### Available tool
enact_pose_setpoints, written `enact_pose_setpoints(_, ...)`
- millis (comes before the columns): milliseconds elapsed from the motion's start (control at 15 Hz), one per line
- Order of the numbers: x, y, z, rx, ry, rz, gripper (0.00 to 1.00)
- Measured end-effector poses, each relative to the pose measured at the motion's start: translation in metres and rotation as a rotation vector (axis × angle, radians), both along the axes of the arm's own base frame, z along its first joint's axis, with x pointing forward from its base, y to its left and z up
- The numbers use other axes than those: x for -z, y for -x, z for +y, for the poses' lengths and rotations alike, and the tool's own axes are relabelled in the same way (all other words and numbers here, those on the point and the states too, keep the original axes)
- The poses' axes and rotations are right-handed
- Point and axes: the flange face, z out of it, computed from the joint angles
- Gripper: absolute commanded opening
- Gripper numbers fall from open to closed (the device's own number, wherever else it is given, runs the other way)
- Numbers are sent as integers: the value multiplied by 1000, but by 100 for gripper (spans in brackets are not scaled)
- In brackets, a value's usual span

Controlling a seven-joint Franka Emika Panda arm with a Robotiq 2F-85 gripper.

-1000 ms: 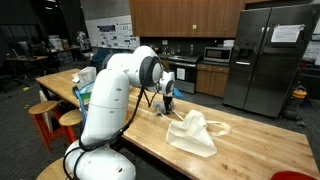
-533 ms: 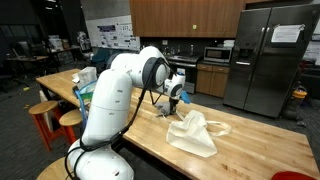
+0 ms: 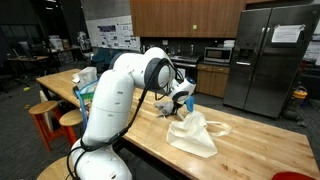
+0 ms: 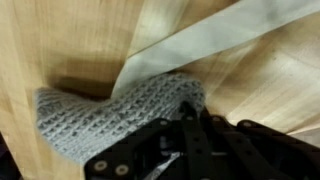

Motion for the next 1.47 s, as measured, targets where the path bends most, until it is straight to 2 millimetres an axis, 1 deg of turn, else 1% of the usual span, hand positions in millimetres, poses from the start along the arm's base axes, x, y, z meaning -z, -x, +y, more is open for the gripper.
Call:
enact_pose_setpoints(200,3,10,-31,111,-50,12,1)
enact_pose_setpoints(467,4,32,-82,249,-78,23,1)
enact_pose_setpoints(733,5,61,-130,365,-88,23,1)
enact_pose_setpoints(1067,5,104,-176,481,-74,12,1)
enact_pose_setpoints(1200,4,117,-189,497,-57,16,1)
enact_pose_setpoints(1267,3,119,-192,485,-42,18,1)
enact_pose_setpoints(1333,1,118,-191,449,-14,21,1)
enact_pose_setpoints(1467,-4,109,-181,353,55,27,1)
